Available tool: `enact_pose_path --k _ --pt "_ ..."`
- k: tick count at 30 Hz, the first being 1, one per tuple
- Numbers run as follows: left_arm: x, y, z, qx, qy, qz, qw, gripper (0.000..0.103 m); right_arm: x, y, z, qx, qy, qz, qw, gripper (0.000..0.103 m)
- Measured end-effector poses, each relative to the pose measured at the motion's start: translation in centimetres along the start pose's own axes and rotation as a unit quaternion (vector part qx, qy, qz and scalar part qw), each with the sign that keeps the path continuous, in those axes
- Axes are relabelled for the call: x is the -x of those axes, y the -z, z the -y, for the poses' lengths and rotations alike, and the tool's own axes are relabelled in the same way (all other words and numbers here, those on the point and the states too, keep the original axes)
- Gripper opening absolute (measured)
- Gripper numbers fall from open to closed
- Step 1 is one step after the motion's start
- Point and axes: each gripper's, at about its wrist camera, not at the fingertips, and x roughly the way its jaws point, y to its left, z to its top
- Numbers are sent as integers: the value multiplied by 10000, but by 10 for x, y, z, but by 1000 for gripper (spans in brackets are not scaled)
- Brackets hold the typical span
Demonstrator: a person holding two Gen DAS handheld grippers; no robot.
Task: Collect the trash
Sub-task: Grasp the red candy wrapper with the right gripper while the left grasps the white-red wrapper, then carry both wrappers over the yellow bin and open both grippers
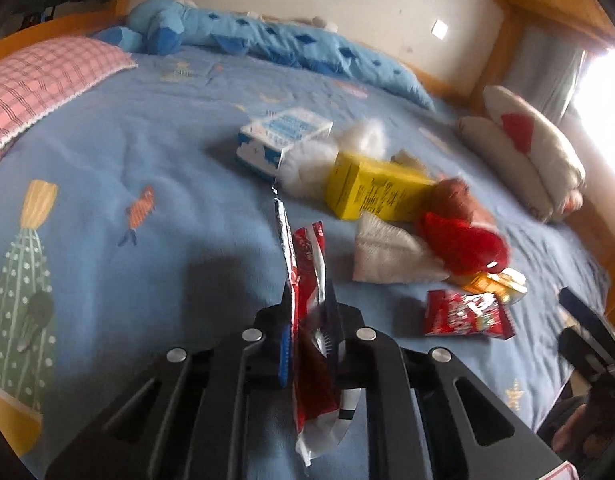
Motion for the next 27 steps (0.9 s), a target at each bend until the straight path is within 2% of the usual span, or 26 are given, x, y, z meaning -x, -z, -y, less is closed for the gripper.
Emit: enact_pose_path --k 4,8,14,17,19,21,22,24,27 --pt "16 -6 3 28 170 154 9997 14 -3 -3 -9 292 -165 -102 9994 95" --pt "24 -6 9 -33 259 199 9995 14 -16 -13 -20 905 -409 -375 9943 95" --pt "23 -3 9 -43 314 119 9994 14 -48 -27 -29 2095 -757 -932 9704 94" --pt "21 -2 9 -44 363 75 9993 14 -73 -29 -30 2500 -1047 -1463 9514 91" --pt "20 -1 10 -63 392 59 9992 14 -85 -26 -31 2695 -1067 -1763 9407 75" --pt "19 0 11 -68 431 39 9990 14 -103 -21 -29 2784 -972 -2117 9318 64" --pt "18 0 12 -89 455 10 9989 14 -109 -17 -27 2772 -1005 -2226 9293 52" --pt "16 2 14 -116 468 -8 9988 14 -113 -15 -22 2550 -1161 -2297 9321 40" --pt "15 4 16 -87 554 -44 9984 14 -106 -12 -22 2451 -1104 -2140 9391 32"
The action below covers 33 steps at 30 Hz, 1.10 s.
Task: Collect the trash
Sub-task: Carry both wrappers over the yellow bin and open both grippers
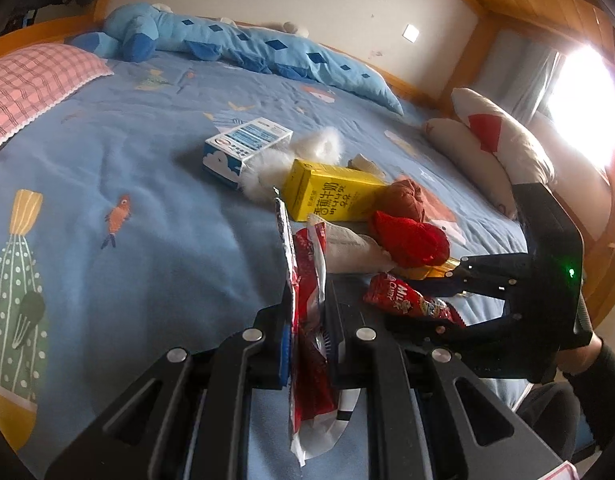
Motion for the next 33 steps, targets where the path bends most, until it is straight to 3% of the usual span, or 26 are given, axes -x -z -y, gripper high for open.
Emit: enact_pose_path --k 9,18,27,33 --pt "12 1 15 53 433 65 9990 14 53 36 -23 -357 158 545 9978 31" --pt "43 16 85 -480 960 135 9941 14 145 96 -29 -1393 217 1338 9809 31" --pt "60 52 196 -1264 1989 -153 9717 14 236 183 -28 -2176 818 1733 9570 31" --pt "60 83 272 -1891 2494 -467 9486 14 287 254 -33 -2785 1399 1802 9329 31"
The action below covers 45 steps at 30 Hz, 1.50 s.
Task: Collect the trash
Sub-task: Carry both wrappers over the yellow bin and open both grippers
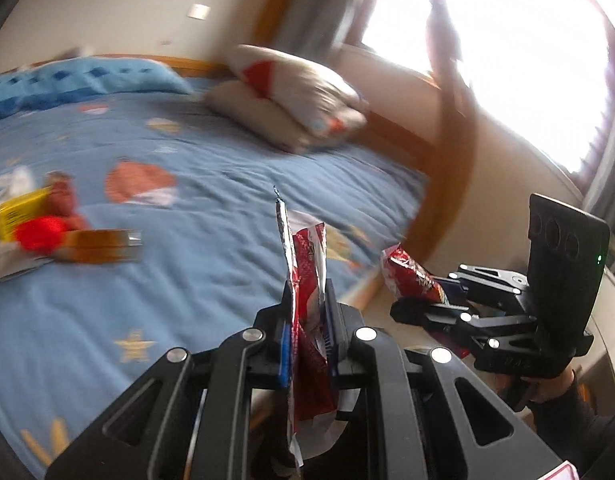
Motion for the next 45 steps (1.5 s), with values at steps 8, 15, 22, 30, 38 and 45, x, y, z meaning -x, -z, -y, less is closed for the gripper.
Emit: enact_pose_path --k 8,15,22,30,38,45 --pt "-55 14 97 -728 780 -630 9923 14 77 71 51 -913 843 14 9923 31" --pt "-101 52 165 -1110 1423 -1492 9722 14 123 133 83 -1687 1428 -148 9752 31" --pt "-142 95 214 -1453 1790 -2182 9483 14 159 181 103 -2226 1769 -137 9586 31" --pt "-174 108 217 -1264 1840 -2348 9461 92 165 207 119 -2490 1883 -231 9497 31" --pt "-161 81 187 -1249 1380 -1974 9625 92 161 219 123 -2677 1870 -377 9444 32" --pt "-160 75 175 -1067 1341 -1948 9658 93 153 220 121 -2652 1873 -526 9444 32"
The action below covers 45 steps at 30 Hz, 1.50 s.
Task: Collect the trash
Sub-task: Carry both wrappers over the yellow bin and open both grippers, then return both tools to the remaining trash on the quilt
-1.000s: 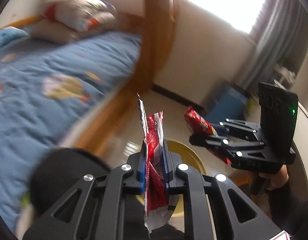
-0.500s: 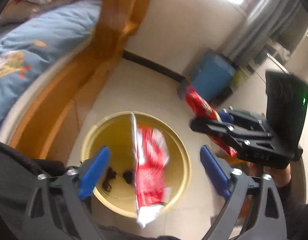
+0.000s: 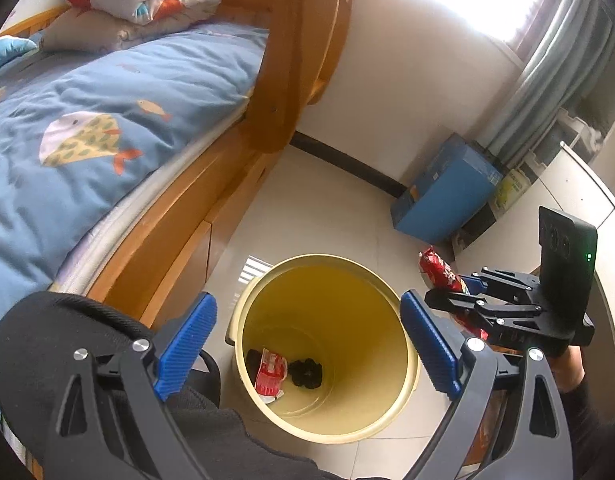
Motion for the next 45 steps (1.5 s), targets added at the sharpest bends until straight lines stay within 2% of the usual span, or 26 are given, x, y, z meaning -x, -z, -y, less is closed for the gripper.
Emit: enact_pose_path --k 2,3,4,6,7,10,13,16,21,29,38,41,45 --pt "-2 1 1 -6 -10 -11 10000 93 -3 0 1 25 97 -60 9999 33" --pt "-3 1 1 -19 -17 -12 10000 93 -5 1 1 55 158 -121 9998 37" --pt "-3 1 2 -37 -24 -11 10000 93 -9 3 1 105 223 -248 9994 56" --pt "-4 0 3 -60 -30 -15 10000 93 -15 7 1 231 641 -368 9970 83" --pt "-4 1 2 -70 -19 -12 10000 93 -17 9 1 273 781 -396 9958 86" --pt "-3 2 3 -116 -9 25 9999 93 -20 13 3 212 954 -412 9944 89" --pt "-3 4 5 -213 -46 66 9997 93 -18 14 7 41 921 -250 9954 89" --pt "-1 5 5 -250 -67 89 9996 93 -14 12 7 -52 1082 -34 9941 89" --pt "9 3 5 -246 -115 224 9994 93 -10 4 3 -182 585 95 9981 90" --pt "41 -1 2 -313 -388 623 9968 95 0 -16 -36 318 356 528 9975 94" --pt "82 0 -17 -179 -761 1034 9916 98 1 -40 -70 531 28 879 9947 94" --pt "99 3 -28 -84 -971 1225 9877 99 5 -53 -95 734 -167 1223 9896 94" --pt "128 10 -45 97 -1412 1539 9779 99 1 -69 -138 1163 -491 1574 9794 94"
